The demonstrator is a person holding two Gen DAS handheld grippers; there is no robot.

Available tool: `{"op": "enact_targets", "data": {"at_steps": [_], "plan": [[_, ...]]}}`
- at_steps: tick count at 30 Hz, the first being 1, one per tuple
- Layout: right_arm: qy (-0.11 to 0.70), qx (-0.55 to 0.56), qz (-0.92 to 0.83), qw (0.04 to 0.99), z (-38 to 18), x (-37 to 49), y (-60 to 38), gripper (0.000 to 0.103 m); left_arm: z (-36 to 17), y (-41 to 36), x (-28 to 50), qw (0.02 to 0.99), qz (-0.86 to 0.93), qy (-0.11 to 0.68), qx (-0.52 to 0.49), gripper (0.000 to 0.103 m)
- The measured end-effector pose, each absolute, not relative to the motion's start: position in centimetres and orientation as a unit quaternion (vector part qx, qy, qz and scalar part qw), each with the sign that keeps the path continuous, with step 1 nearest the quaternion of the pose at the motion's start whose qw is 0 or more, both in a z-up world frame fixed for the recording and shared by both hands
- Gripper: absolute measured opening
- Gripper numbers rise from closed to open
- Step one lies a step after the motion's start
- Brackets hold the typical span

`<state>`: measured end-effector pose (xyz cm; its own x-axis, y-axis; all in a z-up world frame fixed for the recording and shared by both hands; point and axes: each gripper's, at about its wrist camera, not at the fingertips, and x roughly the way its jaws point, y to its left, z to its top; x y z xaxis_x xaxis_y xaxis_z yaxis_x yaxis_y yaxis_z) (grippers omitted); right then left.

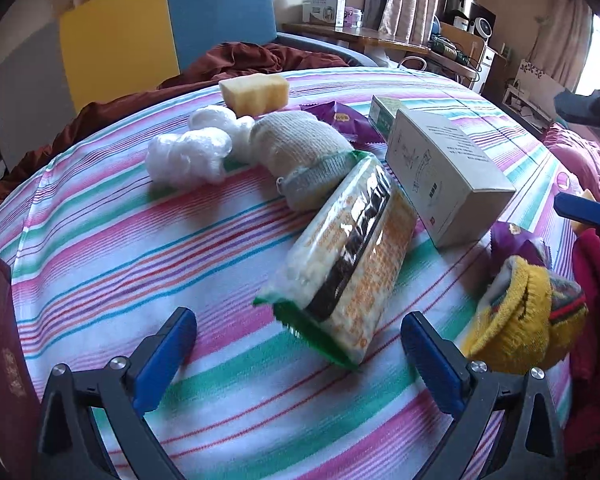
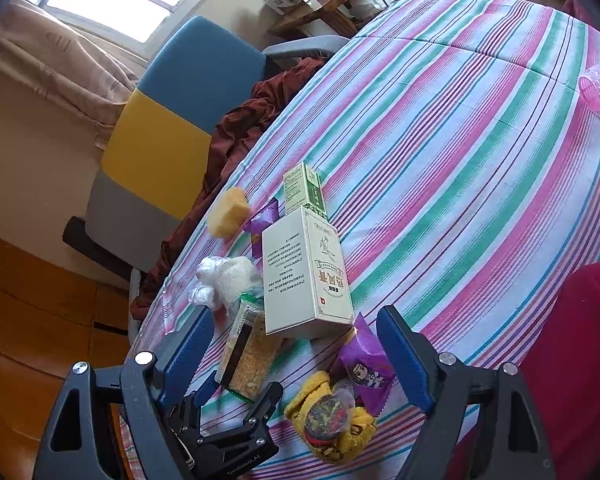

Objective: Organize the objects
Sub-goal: 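Grasp the cracker packet with the left tool while the right tool grasps the white box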

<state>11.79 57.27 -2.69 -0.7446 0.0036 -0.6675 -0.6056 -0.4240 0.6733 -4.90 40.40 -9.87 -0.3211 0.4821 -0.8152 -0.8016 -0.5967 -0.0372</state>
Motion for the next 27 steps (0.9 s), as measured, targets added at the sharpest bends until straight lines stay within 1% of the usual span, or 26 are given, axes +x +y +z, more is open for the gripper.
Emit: {"op": "enact_targets", "data": {"at_steps": [6,8,10,18,22,23,24,26,27], "plan": [[0.498,-0.312,0.787,0.190,-2.8,11.5,57.0,0.085,-9.9,39.2,-3.9,0.401,0.794,0.193,-0.415,0.102],[0.499,-0.309,0.787,0.191,-2.8,11.6,57.0,0.085,-9.6,39.3,-3.8,0.394,0.793,0.205,-0.417,0.098],[0.502,-0.308,0.785,0.191,-2.8,11.7,57.1,0.085,-9.0,39.7,-3.9,0.393,0.792,0.217,-0.415,0.083],[0.504,-0.312,0.785,0.181,-2.9,11.5,57.1,0.085,-7.4,43.9,-1.7,0.427,0.776,0.359,-0.294,0.083],[0.507,-0.311,0.784,0.176,-2.9,11.5,57.1,0.085,-8.7,46.2,-1.4,0.432,0.748,0.417,-0.282,0.088],[0.507,-0.311,0.785,0.175,-2.9,11.5,57.1,0.085,-8.7,46.3,-1.7,0.436,0.749,0.411,-0.282,0.088],[0.507,-0.310,0.785,0.174,-2.9,11.5,57.1,0.085,-8.8,46.4,-2.1,0.441,0.748,0.401,-0.290,0.084],[0.508,-0.310,0.785,0.174,-2.9,11.5,57.1,0.085,-8.8,46.6,-3.4,0.458,0.739,0.359,-0.339,0.059],[0.507,-0.309,0.785,0.174,-2.9,11.5,57.1,0.085,-8.8,46.4,-3.9,0.460,0.739,0.338,-0.358,0.050]]}}
